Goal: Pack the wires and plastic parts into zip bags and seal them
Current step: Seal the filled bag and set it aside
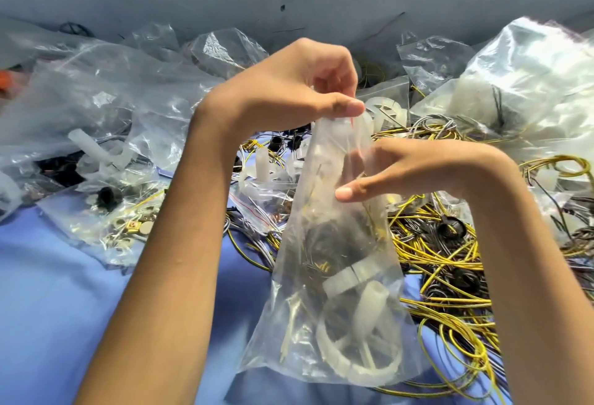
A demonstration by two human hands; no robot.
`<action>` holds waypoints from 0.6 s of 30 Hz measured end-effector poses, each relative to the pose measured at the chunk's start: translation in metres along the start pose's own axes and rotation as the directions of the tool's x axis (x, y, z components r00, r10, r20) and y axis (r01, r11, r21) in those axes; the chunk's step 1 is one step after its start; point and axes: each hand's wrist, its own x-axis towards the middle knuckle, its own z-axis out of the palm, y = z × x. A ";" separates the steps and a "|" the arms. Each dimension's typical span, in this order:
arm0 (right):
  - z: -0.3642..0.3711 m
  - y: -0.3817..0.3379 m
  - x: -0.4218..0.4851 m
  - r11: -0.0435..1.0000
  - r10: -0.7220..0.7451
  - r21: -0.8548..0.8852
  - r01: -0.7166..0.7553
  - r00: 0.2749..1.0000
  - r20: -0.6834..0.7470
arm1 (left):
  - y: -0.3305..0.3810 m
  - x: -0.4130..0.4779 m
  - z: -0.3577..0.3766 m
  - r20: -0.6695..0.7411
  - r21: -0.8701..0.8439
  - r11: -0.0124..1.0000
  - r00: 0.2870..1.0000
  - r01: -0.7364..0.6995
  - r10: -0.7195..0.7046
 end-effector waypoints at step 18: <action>-0.011 0.006 -0.021 0.991 -0.007 0.133 0.032 0.983 -0.185 | -0.053 0.000 0.005 0.286 0.207 0.885 0.839 0.418 -0.463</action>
